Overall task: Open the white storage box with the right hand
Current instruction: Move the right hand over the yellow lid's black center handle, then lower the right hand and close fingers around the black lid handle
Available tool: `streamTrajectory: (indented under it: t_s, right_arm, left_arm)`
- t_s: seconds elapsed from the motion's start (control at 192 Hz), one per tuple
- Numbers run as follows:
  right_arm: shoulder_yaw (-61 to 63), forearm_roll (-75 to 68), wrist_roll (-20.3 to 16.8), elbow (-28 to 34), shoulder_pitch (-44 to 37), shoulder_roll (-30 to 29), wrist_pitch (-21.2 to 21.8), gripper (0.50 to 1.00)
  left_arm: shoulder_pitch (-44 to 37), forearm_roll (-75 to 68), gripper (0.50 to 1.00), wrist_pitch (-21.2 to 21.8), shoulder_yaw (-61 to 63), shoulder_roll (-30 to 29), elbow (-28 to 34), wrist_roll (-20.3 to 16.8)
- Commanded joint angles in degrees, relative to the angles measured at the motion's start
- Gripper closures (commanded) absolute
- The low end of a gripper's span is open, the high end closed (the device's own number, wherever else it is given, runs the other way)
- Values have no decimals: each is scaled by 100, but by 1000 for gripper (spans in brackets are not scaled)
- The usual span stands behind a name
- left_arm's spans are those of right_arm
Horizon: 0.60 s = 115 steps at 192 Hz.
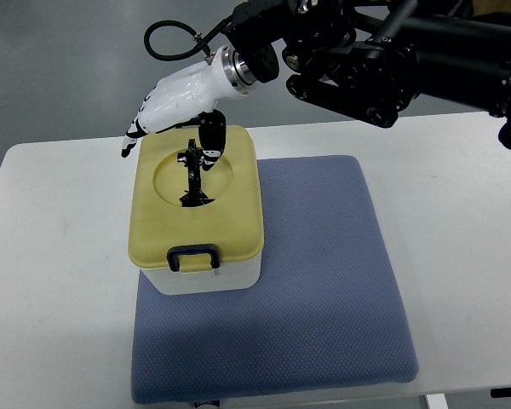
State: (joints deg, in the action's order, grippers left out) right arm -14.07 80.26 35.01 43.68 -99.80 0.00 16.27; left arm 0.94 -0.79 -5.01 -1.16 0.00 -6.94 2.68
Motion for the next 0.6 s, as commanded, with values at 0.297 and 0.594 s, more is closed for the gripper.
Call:
streamTrajectory:
  t_s: [0.297,0.594]
  right_arm:
    - [-272,341,-1,9,-48,0,-1,591]
    - [-272,438,-1,334,-118,0,-27,624]
  left_arm:
    - [2,0,500,0,2,0,0,-4]
    - [2,0,500,0,2,0,0,4]
